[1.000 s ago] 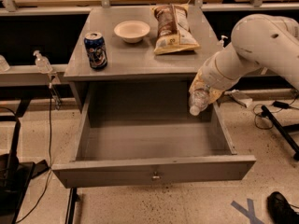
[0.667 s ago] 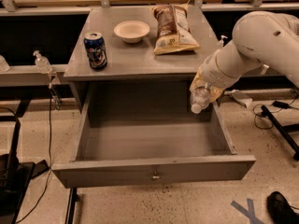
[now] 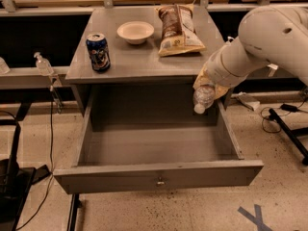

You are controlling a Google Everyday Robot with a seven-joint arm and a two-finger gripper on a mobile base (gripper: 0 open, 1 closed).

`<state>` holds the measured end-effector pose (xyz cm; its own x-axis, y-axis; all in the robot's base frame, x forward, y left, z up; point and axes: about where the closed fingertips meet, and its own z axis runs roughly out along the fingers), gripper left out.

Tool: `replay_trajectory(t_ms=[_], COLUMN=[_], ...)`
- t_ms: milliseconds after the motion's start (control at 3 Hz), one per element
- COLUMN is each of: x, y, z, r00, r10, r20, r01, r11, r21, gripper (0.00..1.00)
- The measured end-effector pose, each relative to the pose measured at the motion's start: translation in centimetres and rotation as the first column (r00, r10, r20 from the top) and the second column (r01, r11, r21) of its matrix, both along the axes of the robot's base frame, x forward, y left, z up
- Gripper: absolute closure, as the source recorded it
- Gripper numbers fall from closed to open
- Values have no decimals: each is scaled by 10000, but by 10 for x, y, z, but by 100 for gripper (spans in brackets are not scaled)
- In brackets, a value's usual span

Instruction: Pick water bottle from top drawer and place on counter

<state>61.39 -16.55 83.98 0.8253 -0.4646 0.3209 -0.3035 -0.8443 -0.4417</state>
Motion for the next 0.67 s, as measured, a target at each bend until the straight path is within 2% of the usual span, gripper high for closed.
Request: replay_trajectory(t_ms=[333, 667], x=[-11, -14], y=[2, 1], z=[22, 29], r00=[9990, 9967], r10=[-252, -734], r20=[361, 352], r01=[257, 746], r11=[9996, 9965], r21=[-147, -365], gripper=[100, 100])
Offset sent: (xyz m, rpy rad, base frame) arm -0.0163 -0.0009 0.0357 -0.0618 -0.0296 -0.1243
